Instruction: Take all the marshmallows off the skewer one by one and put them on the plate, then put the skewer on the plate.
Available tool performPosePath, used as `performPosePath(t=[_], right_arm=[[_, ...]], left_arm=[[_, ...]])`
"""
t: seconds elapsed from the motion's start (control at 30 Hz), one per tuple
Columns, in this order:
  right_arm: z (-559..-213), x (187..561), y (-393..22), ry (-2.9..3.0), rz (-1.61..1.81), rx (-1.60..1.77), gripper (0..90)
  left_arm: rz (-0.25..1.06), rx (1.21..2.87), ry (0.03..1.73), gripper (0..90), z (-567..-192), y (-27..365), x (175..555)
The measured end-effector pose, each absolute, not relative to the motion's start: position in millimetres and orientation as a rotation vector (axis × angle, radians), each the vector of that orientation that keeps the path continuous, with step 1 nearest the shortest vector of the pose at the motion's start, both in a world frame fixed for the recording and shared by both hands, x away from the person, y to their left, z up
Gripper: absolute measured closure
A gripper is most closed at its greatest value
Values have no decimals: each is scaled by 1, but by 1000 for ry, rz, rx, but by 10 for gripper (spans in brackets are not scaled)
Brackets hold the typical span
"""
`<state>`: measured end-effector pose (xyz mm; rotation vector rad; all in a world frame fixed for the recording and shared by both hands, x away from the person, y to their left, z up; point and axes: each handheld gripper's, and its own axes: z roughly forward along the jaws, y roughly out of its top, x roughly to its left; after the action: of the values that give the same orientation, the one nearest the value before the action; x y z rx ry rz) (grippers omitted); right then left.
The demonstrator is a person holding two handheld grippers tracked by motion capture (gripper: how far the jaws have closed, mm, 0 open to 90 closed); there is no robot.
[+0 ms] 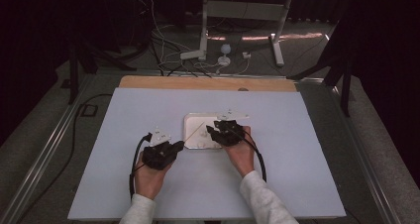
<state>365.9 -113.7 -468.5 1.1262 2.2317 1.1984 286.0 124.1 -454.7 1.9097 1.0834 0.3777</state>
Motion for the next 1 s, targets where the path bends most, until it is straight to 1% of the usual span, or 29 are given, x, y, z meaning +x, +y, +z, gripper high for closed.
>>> performPosePath(t=[0.17,0.23,0.27,0.3,0.47,0.5,0.63,0.73,0.87,1.0], right_arm=[[-462,361,-118,2249,1241,1100,537],[-460,359,-121,2259,1281,1088,494],[-458,356,-125,2260,1322,1059,446],[-458,356,-125,2260,1322,1059,446],[-453,352,-132,2292,1396,1028,286],[-452,352,-133,2296,1409,1029,266],[-452,349,-136,2335,1419,1011,207],[-451,347,-140,2335,1412,1002,180],[-449,344,-148,2327,1423,1015,153],[-448,341,-158,2316,1431,1024,147]], left_arm=[[394,1888,1085,899,-451,124,288],[407,1875,1087,899,-449,124,289],[412,1870,1089,899,-448,124,290],[420,1865,1088,899,-448,124,291],[434,1859,1100,898,-450,121,296],[432,1857,1101,899,-450,120,298],[440,1854,1110,899,-452,117,303],[444,1848,1117,898,-453,114,306],[452,1831,1122,898,-452,111,310],[453,1817,1127,898,-452,108,314]])
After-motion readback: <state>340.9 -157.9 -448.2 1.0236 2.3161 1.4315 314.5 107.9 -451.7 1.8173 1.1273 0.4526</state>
